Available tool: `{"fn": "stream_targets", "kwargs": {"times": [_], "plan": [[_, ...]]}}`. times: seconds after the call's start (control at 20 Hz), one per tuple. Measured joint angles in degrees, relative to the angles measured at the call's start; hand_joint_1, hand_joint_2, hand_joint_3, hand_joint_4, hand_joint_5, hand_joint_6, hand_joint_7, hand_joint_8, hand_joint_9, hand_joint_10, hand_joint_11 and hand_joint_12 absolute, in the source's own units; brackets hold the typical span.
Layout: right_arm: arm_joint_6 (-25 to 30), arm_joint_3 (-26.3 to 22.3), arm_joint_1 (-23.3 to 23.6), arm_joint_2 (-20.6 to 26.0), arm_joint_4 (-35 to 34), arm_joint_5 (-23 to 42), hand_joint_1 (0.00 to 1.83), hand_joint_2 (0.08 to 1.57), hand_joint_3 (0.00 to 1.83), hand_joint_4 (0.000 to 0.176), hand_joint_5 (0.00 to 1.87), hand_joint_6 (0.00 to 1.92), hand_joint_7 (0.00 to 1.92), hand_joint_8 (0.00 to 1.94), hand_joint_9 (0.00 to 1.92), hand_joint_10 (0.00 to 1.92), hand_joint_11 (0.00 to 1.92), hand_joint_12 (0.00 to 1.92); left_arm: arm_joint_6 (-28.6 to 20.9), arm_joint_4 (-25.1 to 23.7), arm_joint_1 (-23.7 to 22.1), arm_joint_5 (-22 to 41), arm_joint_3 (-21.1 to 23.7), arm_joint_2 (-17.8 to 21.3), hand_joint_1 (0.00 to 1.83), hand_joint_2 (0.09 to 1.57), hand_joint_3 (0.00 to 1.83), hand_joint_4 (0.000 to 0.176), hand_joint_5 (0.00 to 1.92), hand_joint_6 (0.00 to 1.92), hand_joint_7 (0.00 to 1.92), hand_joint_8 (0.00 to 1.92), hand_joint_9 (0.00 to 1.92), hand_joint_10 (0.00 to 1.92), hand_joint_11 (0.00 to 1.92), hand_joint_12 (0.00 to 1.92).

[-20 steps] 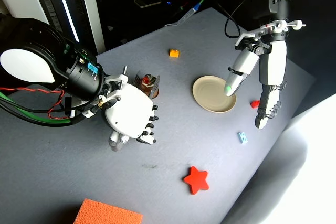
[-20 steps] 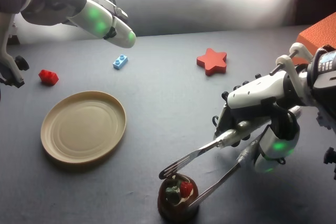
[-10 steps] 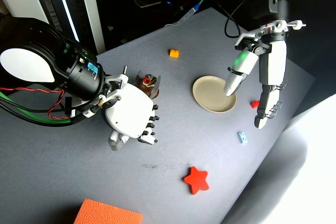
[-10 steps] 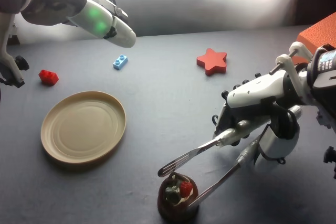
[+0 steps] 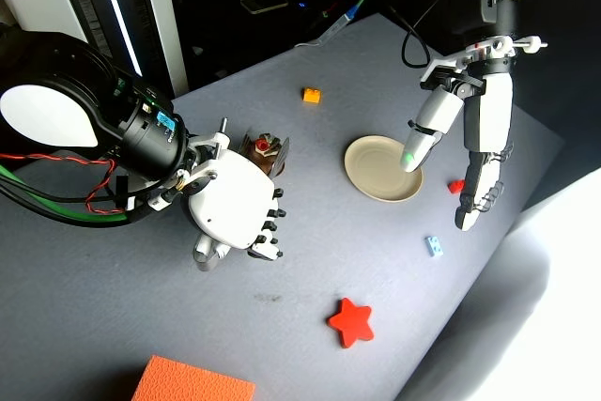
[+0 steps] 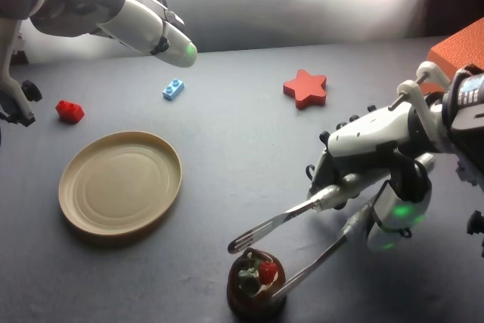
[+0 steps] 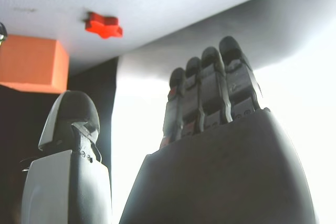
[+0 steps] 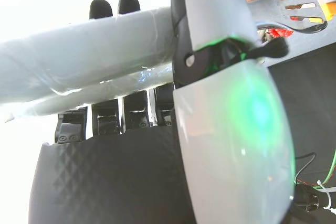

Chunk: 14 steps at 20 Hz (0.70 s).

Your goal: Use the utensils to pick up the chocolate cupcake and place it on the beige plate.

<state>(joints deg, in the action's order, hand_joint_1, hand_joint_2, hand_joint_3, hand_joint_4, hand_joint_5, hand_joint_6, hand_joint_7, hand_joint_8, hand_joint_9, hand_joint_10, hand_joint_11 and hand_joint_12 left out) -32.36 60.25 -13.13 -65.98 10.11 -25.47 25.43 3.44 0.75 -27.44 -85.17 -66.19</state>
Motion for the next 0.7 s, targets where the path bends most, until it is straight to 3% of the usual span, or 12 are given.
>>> {"fn": "stream_targets", "kwargs": {"times": [0.4, 0.7], "plan": [[0.0, 0.0, -1.0, -0.8, 2.0, -0.2, 1.16, 1.00, 0.00, 0.000, 0.59, 0.00, 0.71, 0.16, 0.45, 0.73, 0.05, 1.32, 0.0, 0.0, 0.0, 0.0, 0.0, 0.0, 0.56, 1.18, 0.00, 0.000, 0.17, 0.00, 0.14, 0.00, 0.16, 0.00, 0.00, 0.39], [0.0, 0.0, -1.0, -1.0, 2.2, -0.1, 1.18, 0.97, 0.00, 0.000, 0.62, 0.01, 0.72, 0.16, 0.45, 0.76, 0.07, 1.39, 0.0, 0.0, 0.0, 0.0, 0.0, 0.0, 0.50, 1.20, 0.00, 0.000, 0.12, 0.00, 0.10, 0.00, 0.11, 0.00, 0.00, 0.26]]}}
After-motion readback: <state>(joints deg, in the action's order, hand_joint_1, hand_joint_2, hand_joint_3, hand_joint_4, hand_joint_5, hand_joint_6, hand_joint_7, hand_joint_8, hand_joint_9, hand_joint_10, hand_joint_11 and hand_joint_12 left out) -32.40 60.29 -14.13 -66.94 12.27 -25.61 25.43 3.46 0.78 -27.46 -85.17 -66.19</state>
